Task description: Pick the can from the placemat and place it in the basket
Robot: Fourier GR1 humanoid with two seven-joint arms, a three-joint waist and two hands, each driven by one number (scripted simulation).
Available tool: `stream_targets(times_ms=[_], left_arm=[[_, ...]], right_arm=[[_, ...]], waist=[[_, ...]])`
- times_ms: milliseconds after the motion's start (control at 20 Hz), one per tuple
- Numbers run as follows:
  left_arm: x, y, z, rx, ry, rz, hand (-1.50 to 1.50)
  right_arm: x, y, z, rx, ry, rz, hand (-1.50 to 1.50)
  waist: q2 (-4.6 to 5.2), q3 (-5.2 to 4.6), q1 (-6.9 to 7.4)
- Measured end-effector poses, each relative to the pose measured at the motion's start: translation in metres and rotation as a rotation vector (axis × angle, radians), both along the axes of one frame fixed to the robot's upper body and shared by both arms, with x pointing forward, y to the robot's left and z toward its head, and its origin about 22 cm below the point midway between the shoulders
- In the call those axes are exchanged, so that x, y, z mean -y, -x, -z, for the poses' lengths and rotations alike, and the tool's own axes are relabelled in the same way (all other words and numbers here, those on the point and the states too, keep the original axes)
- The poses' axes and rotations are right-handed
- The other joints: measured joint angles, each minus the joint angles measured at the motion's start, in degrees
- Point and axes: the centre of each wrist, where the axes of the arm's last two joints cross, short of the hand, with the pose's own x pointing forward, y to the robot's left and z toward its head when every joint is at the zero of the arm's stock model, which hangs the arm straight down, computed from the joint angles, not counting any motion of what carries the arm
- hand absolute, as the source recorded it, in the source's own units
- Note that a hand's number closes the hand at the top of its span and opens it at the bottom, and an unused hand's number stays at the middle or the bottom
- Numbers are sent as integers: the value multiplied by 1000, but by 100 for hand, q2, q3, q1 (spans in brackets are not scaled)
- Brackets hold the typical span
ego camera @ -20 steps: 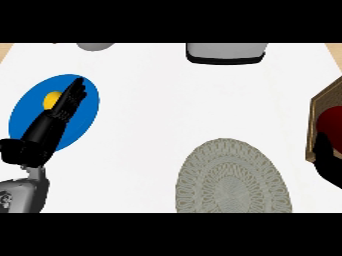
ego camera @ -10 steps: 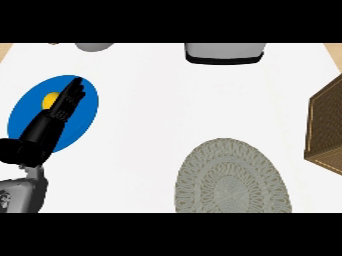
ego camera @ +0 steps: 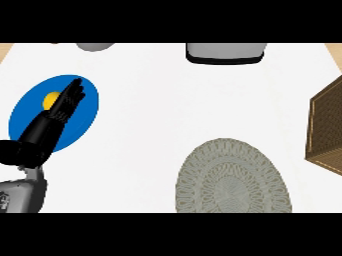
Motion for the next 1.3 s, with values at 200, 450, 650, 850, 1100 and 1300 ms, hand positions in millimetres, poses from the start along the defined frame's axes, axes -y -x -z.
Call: stream_targets(times_ms=[200, 450, 650, 850, 1100, 1300], left_arm=[[6, 0, -8, 2, 0, -2, 0], [10, 0, -1, 2, -7, 2, 0], [5, 0, 3, -1, -2, 4, 0], [2, -4, -1, 3, -2, 0, 0], [4, 2, 7, 0, -3, 2, 0], [10, 3, 6, 1, -3, -3, 0]], right_arm=[[23, -6, 19, 13, 44, 15, 150], [38, -14, 40, 103, 13, 79, -150], [55, -22, 42, 135, 3, 82, -150], [65, -25, 45, 152, 17, 62, -150], [75, -27, 25, 214, -13, 25, -150], [76, -24, 14, 273, -103, 30, -150]], waist=[[0, 0, 11], [3, 0, 15], [2, 0, 17], [1, -1, 10], [-4, -2, 12], [-11, -3, -3]])
